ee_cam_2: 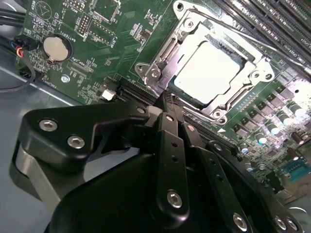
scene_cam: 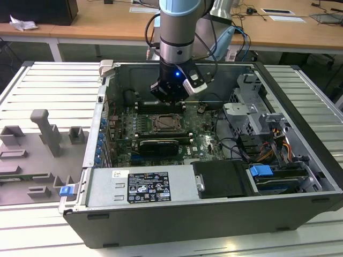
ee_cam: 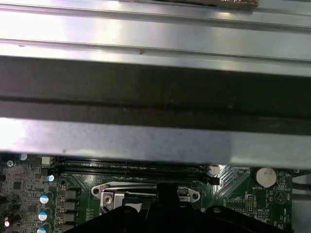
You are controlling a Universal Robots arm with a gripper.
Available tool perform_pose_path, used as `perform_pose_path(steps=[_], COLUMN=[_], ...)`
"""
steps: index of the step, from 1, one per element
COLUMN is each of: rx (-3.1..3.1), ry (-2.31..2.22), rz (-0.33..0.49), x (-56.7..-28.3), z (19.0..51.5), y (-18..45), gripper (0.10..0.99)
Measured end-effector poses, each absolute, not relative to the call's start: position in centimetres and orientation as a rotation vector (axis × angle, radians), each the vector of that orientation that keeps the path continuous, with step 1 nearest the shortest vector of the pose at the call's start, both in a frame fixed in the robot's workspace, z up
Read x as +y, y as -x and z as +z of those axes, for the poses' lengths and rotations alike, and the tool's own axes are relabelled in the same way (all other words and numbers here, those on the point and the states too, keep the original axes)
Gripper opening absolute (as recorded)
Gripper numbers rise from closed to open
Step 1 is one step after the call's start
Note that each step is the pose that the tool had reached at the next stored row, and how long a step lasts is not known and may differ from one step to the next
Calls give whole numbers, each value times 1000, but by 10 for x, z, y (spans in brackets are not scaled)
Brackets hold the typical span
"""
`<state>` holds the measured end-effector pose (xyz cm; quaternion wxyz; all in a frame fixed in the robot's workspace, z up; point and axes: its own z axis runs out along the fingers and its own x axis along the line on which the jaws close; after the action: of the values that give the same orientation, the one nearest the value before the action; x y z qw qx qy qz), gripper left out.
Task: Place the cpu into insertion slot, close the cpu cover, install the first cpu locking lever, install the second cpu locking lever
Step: 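Install the second cpu locking lever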
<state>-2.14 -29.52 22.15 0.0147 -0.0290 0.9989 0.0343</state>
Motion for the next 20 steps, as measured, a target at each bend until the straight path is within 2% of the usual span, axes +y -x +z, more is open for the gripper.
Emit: perform_pose_path(steps=[8, 11, 14, 20], rx=[3109, 3109, 3109, 3113], ry=[90, 90, 90, 90], rz=[107, 107, 107, 107], x=[-303, -304, -308, -335], z=[223, 238, 239, 238], y=[21, 21, 21, 21], gripper=[106, 106, 106, 106])
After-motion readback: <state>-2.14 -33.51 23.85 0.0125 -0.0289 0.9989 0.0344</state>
